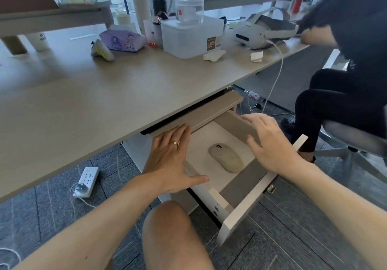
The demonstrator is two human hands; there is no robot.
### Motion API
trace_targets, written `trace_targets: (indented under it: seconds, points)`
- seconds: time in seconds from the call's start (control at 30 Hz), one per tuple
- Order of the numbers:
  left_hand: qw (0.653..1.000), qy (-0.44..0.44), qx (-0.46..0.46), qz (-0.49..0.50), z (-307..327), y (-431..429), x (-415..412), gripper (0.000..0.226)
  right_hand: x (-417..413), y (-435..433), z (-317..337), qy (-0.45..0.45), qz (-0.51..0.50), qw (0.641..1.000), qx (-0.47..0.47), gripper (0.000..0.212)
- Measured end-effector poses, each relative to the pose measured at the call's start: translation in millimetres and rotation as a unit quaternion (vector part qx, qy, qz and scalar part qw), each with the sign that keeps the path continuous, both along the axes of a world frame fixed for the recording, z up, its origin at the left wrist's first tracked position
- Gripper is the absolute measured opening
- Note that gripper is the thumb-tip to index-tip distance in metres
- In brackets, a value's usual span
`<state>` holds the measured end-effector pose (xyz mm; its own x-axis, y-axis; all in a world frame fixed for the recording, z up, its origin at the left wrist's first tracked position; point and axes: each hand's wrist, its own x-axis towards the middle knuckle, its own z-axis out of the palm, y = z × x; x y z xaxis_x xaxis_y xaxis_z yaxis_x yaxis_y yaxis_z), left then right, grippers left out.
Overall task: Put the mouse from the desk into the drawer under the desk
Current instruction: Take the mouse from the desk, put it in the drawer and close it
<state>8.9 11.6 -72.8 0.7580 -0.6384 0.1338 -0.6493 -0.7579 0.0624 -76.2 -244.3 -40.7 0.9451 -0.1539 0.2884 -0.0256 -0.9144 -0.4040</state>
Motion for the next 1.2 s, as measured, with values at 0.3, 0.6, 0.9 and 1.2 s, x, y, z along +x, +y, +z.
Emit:
trace_targets:
  seconds: [0.3, 0.6, 0.9, 1.2]
  points:
    - [0.998, 0.047, 0.015, 0.038, 13, -10, -18, 0.138, -74, -1, -43, -0.03, -0.148, 0.942, 0.3, 0.083]
    - [0.989, 0.087, -0.038, 0.111, 23, -12, -28, 0.145, -57, -1, -64, 0.042, -0.215, 0.773, 0.596, 0.062]
    - [0.989, 0.111, -0.05, 0.079, 37, 2, -23, 0.142, -4, 15, -65, 0.039, -0.207, 0.77, 0.602, 0.056]
    - [0.992, 0.057, -0.111, 0.034, 24, 13, -7, 0.104, 69, 39, -65, 0.04, -0.195, 0.773, 0.602, 0.055]
